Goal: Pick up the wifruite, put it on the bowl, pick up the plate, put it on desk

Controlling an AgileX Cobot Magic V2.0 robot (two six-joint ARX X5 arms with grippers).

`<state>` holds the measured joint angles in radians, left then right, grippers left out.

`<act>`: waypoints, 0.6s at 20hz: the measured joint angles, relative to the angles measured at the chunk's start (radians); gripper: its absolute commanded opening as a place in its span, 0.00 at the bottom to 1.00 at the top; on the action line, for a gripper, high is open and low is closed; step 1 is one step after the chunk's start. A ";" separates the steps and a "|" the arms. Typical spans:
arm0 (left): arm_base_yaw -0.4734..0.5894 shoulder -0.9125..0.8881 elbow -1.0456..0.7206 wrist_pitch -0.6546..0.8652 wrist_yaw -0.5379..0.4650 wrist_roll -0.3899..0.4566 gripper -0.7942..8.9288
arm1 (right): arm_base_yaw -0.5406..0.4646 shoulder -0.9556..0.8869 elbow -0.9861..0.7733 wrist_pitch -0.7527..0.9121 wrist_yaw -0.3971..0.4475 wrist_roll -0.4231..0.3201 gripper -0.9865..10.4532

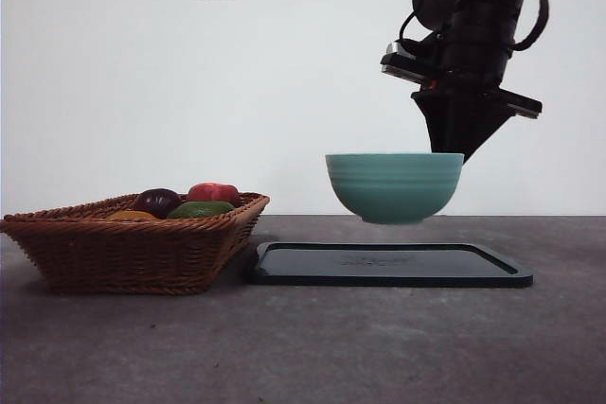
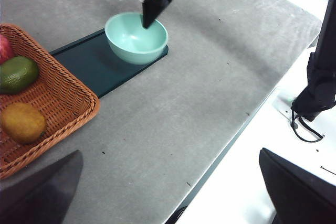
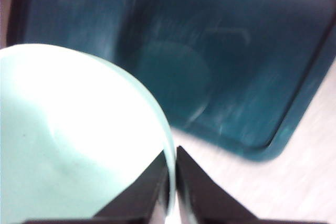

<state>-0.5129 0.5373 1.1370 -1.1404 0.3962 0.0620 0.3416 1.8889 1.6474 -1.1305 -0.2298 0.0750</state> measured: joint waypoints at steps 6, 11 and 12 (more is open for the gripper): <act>0.000 0.000 0.000 0.000 0.000 0.000 0.69 | 0.090 -0.187 -0.283 0.103 -0.004 -0.016 0.10; 0.000 0.000 0.000 0.000 0.000 0.000 0.69 | 0.153 -0.274 -0.467 0.157 -0.003 -0.015 0.10; 0.000 0.000 0.000 0.000 0.000 0.000 0.69 | 0.166 -0.274 -0.487 0.172 -0.003 -0.010 0.10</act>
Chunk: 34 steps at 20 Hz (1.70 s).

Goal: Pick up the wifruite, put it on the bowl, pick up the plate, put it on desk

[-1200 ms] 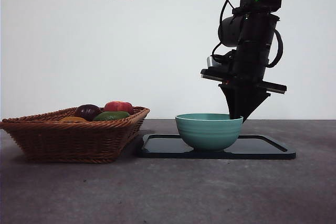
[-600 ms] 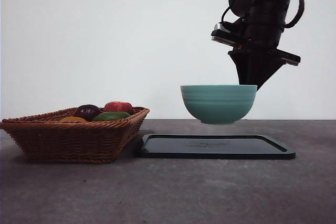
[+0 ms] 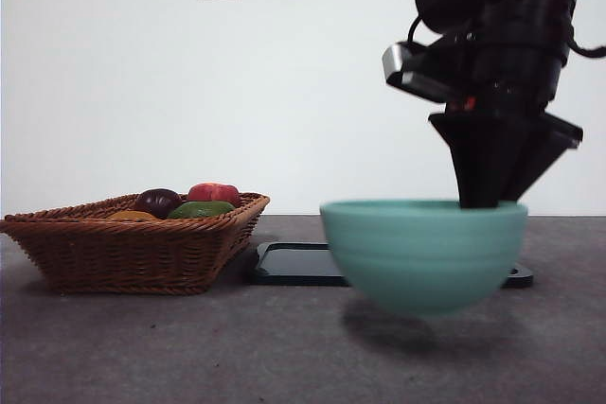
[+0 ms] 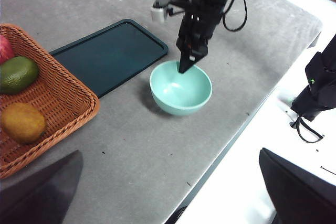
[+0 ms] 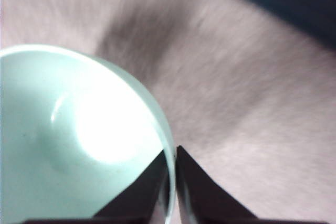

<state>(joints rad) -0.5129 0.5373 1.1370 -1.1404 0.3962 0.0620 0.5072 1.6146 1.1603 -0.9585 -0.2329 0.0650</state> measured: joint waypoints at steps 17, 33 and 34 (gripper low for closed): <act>0.000 0.000 0.000 0.000 0.000 0.000 0.69 | 0.147 0.000 -0.058 0.089 0.076 0.074 0.10; 0.000 0.000 0.000 0.000 0.000 0.000 0.69 | 0.137 -0.428 -0.058 0.027 0.102 0.078 0.65; 0.000 0.000 0.000 0.000 0.000 0.000 0.69 | 0.137 -0.493 -0.058 -0.001 0.102 0.078 0.65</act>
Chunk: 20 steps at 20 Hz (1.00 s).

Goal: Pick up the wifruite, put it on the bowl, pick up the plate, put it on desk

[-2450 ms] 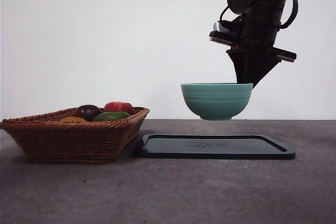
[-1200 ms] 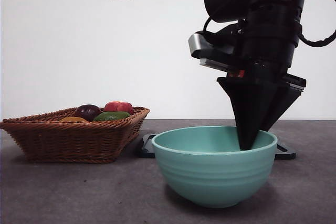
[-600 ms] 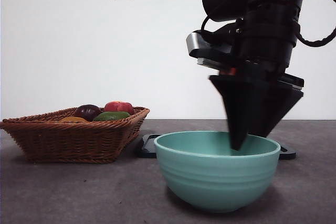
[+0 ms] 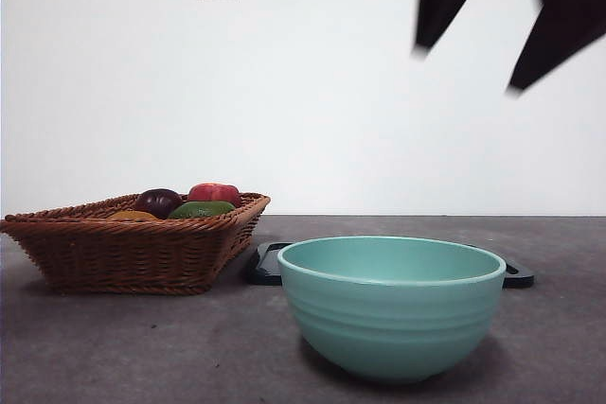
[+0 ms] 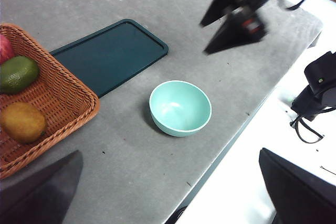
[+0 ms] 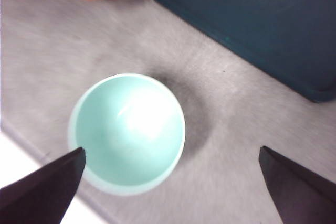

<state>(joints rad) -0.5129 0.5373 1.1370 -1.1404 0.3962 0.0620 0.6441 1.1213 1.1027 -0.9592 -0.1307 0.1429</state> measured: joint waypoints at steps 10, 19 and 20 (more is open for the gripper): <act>0.000 0.000 0.000 0.000 0.000 0.000 0.69 | 0.000 -0.592 0.000 -0.181 0.000 0.046 0.65; 0.000 0.000 0.000 0.010 0.000 0.000 0.69 | 0.001 -0.740 0.000 -0.212 0.000 0.074 0.65; 0.000 0.000 0.000 0.010 0.000 0.000 0.69 | 0.001 -0.740 0.000 -0.212 0.000 0.074 0.65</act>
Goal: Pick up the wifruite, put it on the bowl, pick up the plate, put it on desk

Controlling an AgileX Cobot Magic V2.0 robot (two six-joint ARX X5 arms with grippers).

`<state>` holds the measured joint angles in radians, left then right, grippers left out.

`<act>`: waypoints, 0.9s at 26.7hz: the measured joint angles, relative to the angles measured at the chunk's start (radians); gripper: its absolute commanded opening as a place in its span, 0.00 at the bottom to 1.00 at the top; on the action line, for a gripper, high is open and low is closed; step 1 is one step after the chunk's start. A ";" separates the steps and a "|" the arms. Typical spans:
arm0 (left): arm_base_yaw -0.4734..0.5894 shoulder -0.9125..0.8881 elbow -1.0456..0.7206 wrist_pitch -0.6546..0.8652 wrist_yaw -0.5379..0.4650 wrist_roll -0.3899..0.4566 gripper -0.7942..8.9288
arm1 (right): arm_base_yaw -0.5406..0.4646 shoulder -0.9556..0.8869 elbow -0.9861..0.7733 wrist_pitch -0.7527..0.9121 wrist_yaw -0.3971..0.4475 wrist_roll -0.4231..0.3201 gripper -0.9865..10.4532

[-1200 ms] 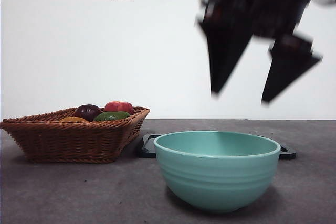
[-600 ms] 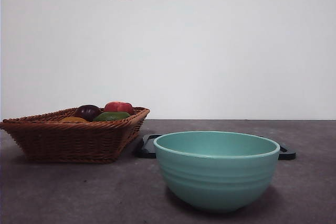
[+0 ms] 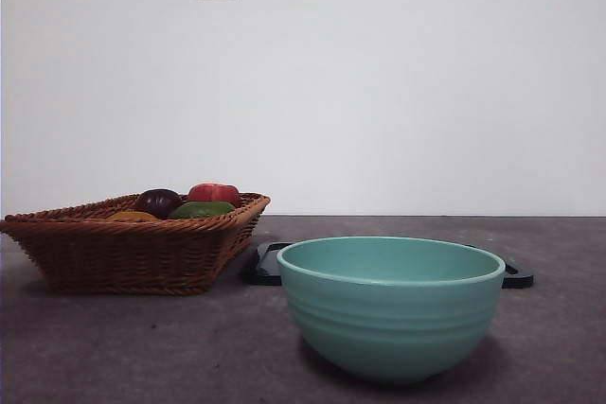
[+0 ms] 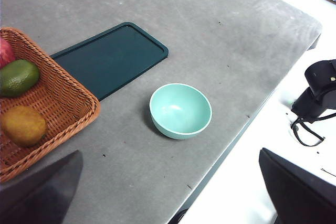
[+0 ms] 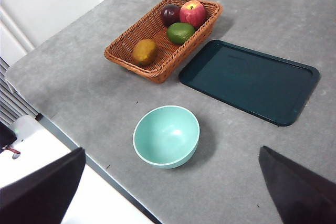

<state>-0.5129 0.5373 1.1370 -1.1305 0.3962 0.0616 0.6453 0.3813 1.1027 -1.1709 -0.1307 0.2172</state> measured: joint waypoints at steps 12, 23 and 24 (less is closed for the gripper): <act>0.000 0.000 0.000 0.001 0.000 0.000 0.10 | 0.000 0.000 0.000 0.001 0.000 0.000 0.10; 0.000 0.000 0.000 0.001 0.000 0.000 0.10 | 0.000 0.000 0.000 0.005 0.000 -0.001 0.10; 0.000 0.000 0.000 0.001 0.000 0.000 0.10 | 0.000 0.000 0.000 0.006 0.000 -0.001 0.10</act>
<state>-0.5129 0.5373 1.1370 -1.1294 0.3962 0.0620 0.6453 0.3813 1.1027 -1.1652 -0.1307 0.2165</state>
